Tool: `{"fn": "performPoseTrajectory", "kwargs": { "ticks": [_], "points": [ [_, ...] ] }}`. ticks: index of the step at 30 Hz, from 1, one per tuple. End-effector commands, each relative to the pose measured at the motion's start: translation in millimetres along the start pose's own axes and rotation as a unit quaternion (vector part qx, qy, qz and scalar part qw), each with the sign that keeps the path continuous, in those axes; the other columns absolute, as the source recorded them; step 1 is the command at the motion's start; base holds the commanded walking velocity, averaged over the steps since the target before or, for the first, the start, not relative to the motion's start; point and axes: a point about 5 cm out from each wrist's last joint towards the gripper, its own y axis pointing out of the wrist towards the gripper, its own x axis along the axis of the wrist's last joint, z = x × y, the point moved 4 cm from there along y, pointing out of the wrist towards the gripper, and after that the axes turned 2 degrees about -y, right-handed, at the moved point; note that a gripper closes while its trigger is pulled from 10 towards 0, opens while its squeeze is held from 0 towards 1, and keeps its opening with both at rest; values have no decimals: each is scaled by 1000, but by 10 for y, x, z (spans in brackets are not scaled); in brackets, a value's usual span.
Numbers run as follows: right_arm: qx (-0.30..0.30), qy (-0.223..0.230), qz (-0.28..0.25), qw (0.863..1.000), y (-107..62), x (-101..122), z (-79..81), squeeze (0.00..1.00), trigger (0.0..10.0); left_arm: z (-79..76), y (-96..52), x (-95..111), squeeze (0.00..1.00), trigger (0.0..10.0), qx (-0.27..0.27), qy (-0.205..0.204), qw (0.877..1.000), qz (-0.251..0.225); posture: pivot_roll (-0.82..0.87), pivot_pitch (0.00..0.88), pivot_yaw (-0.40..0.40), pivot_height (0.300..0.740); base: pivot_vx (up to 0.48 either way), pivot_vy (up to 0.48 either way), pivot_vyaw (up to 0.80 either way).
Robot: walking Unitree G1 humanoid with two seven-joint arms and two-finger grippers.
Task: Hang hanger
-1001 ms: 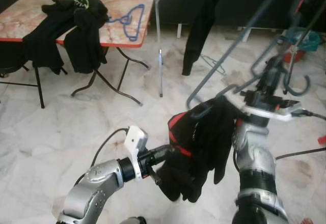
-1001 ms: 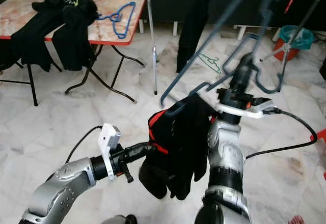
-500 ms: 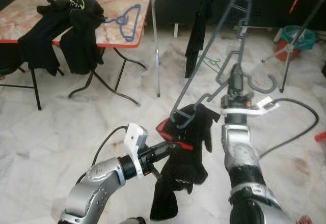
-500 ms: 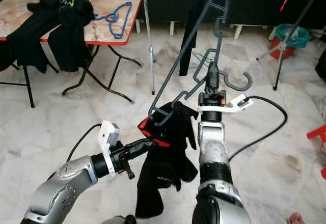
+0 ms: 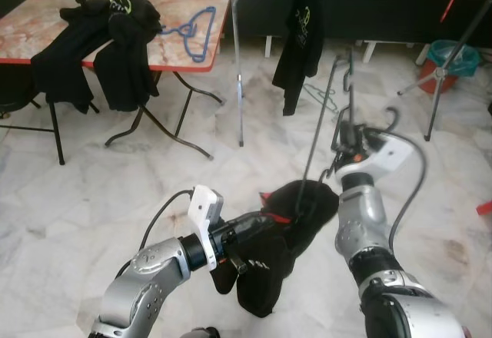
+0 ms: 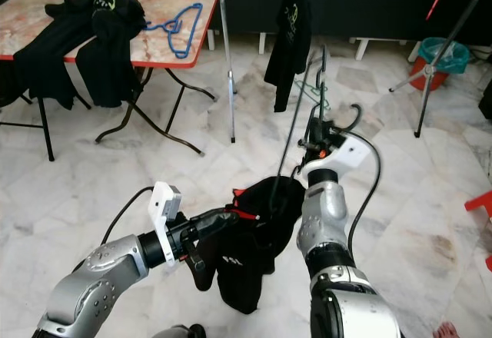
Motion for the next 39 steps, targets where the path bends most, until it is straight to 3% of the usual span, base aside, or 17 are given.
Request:
{"fn": "performPoseTrajectory", "kwargs": {
  "ticks": [1, 3, 9, 11, 12, 14, 15, 17, 23, 26, 27, 29, 30, 33, 39],
  "points": [
    [-6, -57, 13, 998, -38, -77, -12, 0, 10000, -2, -16, -3, 0, 10000, 2, 6, 1000, 1, 119, 106, -11, 740, 0, 0, 0],
    [-24, -110, 41, 993, -75, -177, -85, 0, 10000, -5, -20, -12, 0, 10000, 2, 4, 1000, 2, 119, 105, -12, 740, 0, 0, 0],
    [-52, -111, 71, 990, -137, -309, -196, 0, 10000, -13, -17, -40, 0, 10000, -1, -1, 1000, 5, 116, 108, -12, 740, 0, 0, 0],
    [-44, -192, 106, 975, -171, -431, -183, 0, 10000, -23, -7, -64, 0, 10000, -3, -1, 1000, 8, 114, 108, -12, 740, 0, 0, 0],
    [-44, -192, 106, 975, -171, -431, -183, 0, 10000, -23, -7, -64, 0, 10000, -3, -1, 1000, 8, 114, 108, -12, 740, 0, 0, 0],
    [-23, -250, 105, 962, -184, -453, -145, 0, 10000, -29, -4, -71, 0, 10000, -4, -3, 1000, 9, 115, 108, -13, 740, 0, 0, 0],
    [-8, -300, 105, 948, -206, -487, -118, 0, 10000, -27, -4, -85, 0, 10000, -3, -3, 1000, 11, 115, 108, -13, 740, 0, 0, 0],
    [0, -319, 107, 942, -225, -517, -105, 0, 10000, -26, -5, -92, 0, 10000, -2, -3, 1000, 13, 114, 108, -14, 740, 0, 0, 0],
    [-1, -313, 174, 934, -356, -750, -204, 0, 10000, 21, -26, -130, 0, 10000, 12, -1, 1000, 17, 114, 110, -14, 740, 0, 0, 0],
    [21, -287, 247, 925, -507, -992, -226, 0, 10000, 190, -73, -143, 0, 10000, 60, 17, 998, 22, 113, 113, -13, 740, 0, 0, 0],
    [32, -260, 263, 929, -544, -1049, -192, 0, 10000, 337, -108, -163, 0, 10000, 103, 31, 994, 31, 112, 113, -12, 740, 0, 0, 0],
    [34, -249, 266, 930, -552, -1062, -182, 0, 10000, 390, -121, -174, 0, 10000, 118, 36, 992, 35, 112, 113, -12, 740, 0, 0, 0],
    [38, -232, 277, 932, -565, -1089, -164, 0, 10000, 533, -169, -218, 0, 10000, 160, 50, 985, 47, 109, 113, -11, 740, 0, 0, 0],
    [48, -226, 280, 932, -555, -1089, -128, 0, 10000, 761, -268, -275, 0, 10000, 230, 48, 971, 51, 108, 113, -11, 740, 0, 0, 0],
    [63, -220, 291, 929, -571, -1122, -83, 0, 10000, 1021, -456, -520, 0, 10000, 316, 40, 945, 80, 106, 113, -12, 740, 0, 0, 0]
  ]
}}
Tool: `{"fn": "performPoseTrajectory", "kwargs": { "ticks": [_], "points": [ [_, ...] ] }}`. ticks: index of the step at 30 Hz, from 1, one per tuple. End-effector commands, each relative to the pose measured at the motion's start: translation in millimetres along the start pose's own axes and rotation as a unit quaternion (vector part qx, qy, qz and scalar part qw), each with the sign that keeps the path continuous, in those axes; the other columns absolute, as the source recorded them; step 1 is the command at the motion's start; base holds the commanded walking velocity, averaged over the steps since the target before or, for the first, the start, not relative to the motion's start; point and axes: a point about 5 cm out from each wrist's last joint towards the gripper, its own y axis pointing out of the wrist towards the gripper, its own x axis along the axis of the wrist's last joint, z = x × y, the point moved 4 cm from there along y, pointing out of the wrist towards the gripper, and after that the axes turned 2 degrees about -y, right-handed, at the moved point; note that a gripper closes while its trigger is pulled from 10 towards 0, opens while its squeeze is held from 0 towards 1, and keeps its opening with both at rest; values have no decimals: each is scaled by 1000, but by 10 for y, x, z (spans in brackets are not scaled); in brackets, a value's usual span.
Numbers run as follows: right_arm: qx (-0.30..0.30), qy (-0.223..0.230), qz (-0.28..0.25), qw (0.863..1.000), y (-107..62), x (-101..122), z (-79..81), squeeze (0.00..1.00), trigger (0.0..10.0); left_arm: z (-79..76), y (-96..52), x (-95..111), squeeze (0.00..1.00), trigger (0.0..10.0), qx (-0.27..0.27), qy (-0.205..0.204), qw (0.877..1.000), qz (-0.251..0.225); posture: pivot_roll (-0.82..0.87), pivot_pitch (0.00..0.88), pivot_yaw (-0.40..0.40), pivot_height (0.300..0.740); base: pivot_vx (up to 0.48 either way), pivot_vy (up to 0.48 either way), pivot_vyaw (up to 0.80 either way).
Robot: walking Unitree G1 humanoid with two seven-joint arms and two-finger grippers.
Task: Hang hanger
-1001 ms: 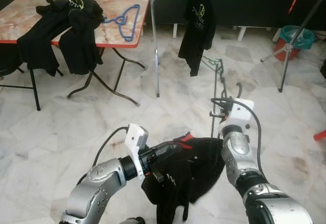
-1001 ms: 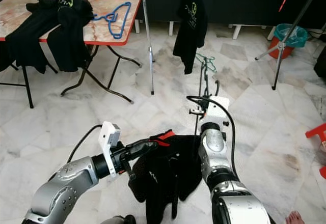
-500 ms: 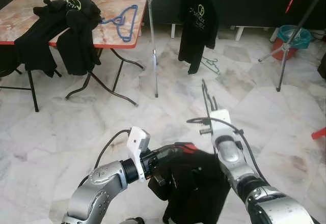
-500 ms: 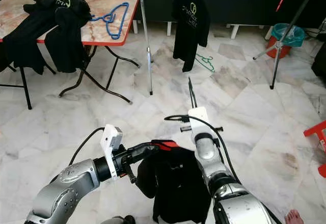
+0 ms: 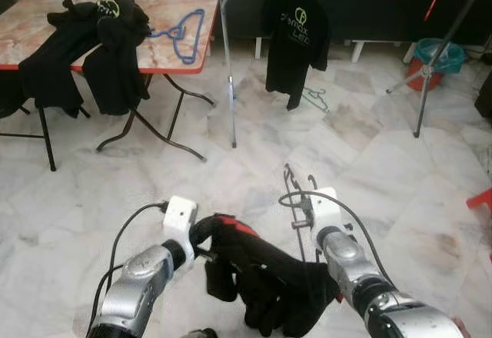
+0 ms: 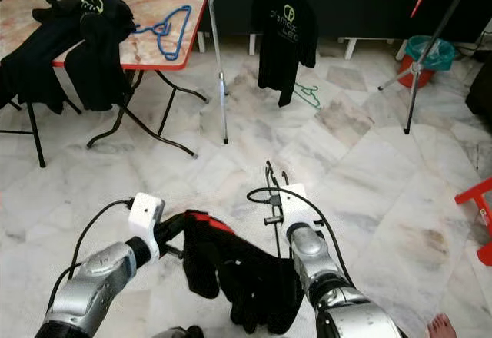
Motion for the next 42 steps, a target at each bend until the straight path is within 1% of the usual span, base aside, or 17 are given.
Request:
{"fn": "performPoseTrajectory", "kwargs": {
  "ticks": [1, 10, 14, 16, 17, 19, 21, 22, 24, 26, 30, 31, 33, 35, 37, 39, 42],
  "points": [
    [6, 9, 8, 1000, 1, -14, 4, 0, 10000, 151, -27, -113, 0, 10000, 40, 7, 999, 15, 108, 114, -12, 740, 0, 0, 0],
    [25, 40, 20, 999, 1, -49, 67, 0, 10000, 250, -126, -734, 0, 10000, 69, 39, 990, 116, 105, 116, -14, 740, 0, 0, 0],
    [29, 47, 25, 998, 0, -60, 77, 0, 10000, 311, -124, -736, 0, 10000, 85, 21, 990, 107, 100, 115, -12, 740, 0, 0, 0],
    [30, 44, 24, 998, 1, -55, 77, 0, 10000, 256, -98, -528, 0, 10000, 56, -34, 997, 43, 92, 118, -14, 740, 0, 0, 0],
    [31, 44, 25, 998, 1, -55, 70, 0, 10000, 302, -91, -458, 0, 10000, 68, -45, 996, 26, 104, 119, -16, 740, 0, 0, 0],
    [32, 44, 27, 998, 3, -51, 61, 0, 10000, 422, -92, -453, 0, 10000, 104, -14, 994, 39, 115, 119, -17, 740, 0, 0, 0],
    [38, 52, 30, 997, 5, -52, 77, 0, 10000, 514, -122, -583, 0, 10000, 125, 49, 988, 81, 108, 118, -15, 740, 0, 0, 0],
    [39, 51, 26, 998, 12, -18, 77, 0, 10000, 658, -205, -711, 0, 10000, 170, 26, 980, 98, 101, 116, -14, 740, 0, 0, 0],
    [38, 58, 19, 997, 19, 23, 64, 0, 10000, 774, -306, -831, 0, 10000, 211, 15, 971, 115, 99, 115, -12, 740, 0, 0, 0],
    [33, 81, -36, 996, 28, 213, 21, 0, 10000, 853, -431, -987, 0, 10000, 242, 1, 960, 139, 97, 116, -13, 740, 0, 0, 0],
    [29, 153, -123, 980, 10, 520, -58, 0, 10000, 797, -511, -1151, 0, 10000, 233, -17, 960, 155, 95, 118, -15, 740, 0, 0, 0],
    [27, 224, -174, 959, -20, 676, -121, 0, 10000, 749, -502, -1173, 0, 10000, 222, -26, 963, 152, 98, 120, -19, 740, 0, 0, 0],
    [40, 318, -222, 921, -55, 815, -183, 0, 10000, 705, -465, -1172, 0, 10000, 210, -41, 967, 142, 104, 120, -21, 740, 0, 0, 0],
    [50, 350, -239, 904, -70, 862, -195, 0, 10000, 697, -448, -1155, 0, 10000, 207, -46, 968, 136, 104, 120, -21, 740, 0, 0, 0],
    [70, 402, -254, 877, -81, 903, -197, 0, 10000, 680, -417, -1121, 0, 10000, 201, -59, 970, 124, 99, 118, -22, 740, 0, 0, 0],
    [102, 473, -262, 835, -88, 918, -192, 0, 10000, 667, -377, -1061, 0, 10000, 193, -81, 972, 105, 96, 116, -23, 740, 0, 0, 0],
    [170, 589, -277, 740, -132, 912, -173, 0, 10000, 630, -309, -958, 0, 10000, 171, -101, 977, 80, 98, 115, -25, 740, 0, 0, 0]
  ]
}}
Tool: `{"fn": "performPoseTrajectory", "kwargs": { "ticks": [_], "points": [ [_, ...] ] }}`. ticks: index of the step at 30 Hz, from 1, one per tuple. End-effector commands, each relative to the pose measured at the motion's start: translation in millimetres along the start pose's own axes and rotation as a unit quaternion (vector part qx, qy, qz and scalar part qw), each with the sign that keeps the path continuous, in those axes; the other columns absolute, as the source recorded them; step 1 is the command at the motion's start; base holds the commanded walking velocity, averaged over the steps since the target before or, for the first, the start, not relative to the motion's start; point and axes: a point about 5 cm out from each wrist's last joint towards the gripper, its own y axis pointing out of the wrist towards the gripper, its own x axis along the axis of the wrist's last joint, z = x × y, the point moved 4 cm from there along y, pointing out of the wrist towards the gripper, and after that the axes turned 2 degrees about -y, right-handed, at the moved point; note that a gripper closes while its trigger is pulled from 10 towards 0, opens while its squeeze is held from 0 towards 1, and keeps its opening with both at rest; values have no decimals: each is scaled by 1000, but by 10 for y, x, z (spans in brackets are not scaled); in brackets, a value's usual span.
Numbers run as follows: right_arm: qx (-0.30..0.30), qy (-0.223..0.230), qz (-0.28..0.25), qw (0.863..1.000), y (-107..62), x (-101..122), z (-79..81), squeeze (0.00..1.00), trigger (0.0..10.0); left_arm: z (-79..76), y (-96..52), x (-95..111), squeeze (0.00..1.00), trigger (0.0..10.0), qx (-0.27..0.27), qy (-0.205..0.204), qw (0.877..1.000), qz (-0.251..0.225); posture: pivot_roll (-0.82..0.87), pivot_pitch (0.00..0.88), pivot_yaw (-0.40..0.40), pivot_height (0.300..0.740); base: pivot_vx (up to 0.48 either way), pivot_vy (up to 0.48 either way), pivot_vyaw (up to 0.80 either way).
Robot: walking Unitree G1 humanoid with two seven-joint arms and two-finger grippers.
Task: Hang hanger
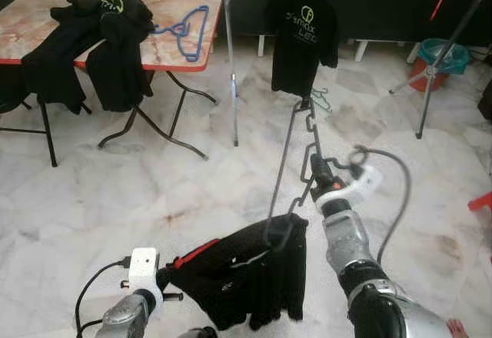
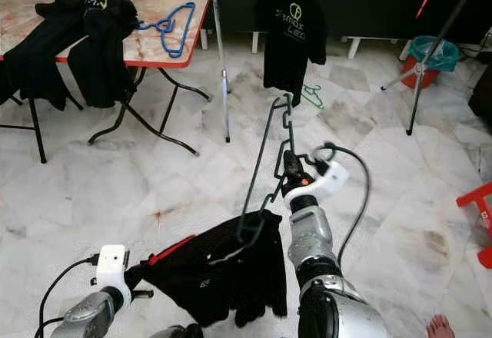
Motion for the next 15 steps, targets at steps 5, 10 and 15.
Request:
{"fn": "performPoseTrajectory", "kwargs": {
  "ticks": [5, 10, 15],
  "points": [
    [158, 215, -9, 964, -94, 59, 260, 0, 10000, -115, 7, 113, 0, 10000, -50, -58, 997, -31, 98, 111, -25, 740, 0, 0, 0],
    [258, 266, 3, 929, -217, 77, 449, 0, 10000, -157, 10, 190, 0, 10000, -70, -83, 993, -49, 98, 109, -25, 740, 0, 0, 0],
    [300, 336, 0, 893, -279, 97, 547, 0, 10000, -176, 11, 343, 0, 10000, -87, -113, 986, -81, 101, 104, -26, 740, 0, 0, -406]
  ]
}}
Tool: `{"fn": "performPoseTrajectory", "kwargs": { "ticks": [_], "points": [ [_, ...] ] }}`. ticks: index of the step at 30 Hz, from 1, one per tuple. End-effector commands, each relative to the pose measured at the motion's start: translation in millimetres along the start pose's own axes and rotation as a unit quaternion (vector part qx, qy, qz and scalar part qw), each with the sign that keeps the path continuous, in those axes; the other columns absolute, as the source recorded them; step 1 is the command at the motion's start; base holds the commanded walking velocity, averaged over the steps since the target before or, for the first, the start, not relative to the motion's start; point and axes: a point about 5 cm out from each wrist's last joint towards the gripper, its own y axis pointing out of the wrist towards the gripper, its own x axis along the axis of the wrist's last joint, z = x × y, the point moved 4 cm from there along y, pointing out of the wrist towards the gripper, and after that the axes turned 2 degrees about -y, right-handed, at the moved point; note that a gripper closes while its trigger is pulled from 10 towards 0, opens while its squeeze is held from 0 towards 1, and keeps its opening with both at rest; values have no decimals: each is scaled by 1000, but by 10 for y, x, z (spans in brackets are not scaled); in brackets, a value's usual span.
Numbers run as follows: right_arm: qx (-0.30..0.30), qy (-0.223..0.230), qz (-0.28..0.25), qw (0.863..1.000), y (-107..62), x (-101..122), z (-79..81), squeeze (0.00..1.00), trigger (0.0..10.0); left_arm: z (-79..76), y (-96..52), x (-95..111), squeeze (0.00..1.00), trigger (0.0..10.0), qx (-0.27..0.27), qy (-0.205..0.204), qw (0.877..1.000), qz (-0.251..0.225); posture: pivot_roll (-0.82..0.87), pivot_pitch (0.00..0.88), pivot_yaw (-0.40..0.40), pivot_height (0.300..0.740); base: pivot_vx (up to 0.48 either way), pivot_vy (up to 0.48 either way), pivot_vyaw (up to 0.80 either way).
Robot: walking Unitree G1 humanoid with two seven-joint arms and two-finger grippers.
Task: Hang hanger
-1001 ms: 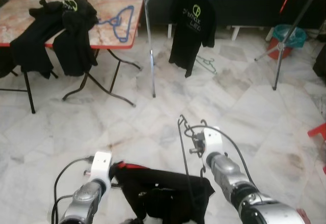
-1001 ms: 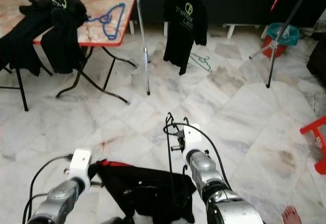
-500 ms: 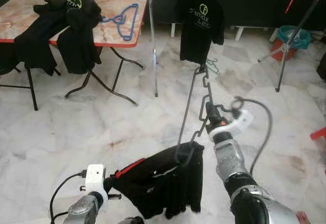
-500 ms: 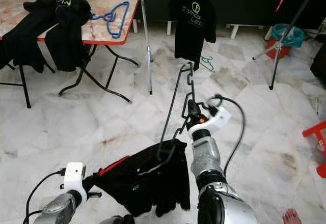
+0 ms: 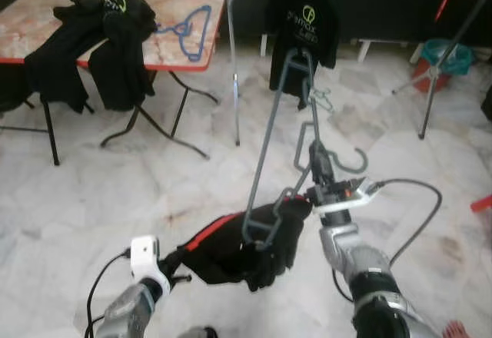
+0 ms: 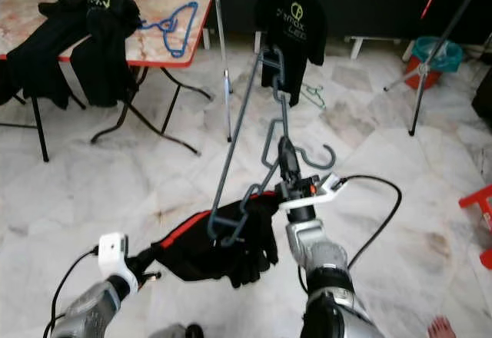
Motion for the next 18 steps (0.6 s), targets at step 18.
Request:
{"fn": "performPoseTrajectory", "kwargs": {
  "ticks": [18],
  "points": [
    [57, 99, -3, 993, -142, 37, 196, 0, 10000, -184, 3, 169, 0, 10000, -66, -26, 997, -32, 104, 108, -38, 740, 0, 0, 0]
  ]
}}
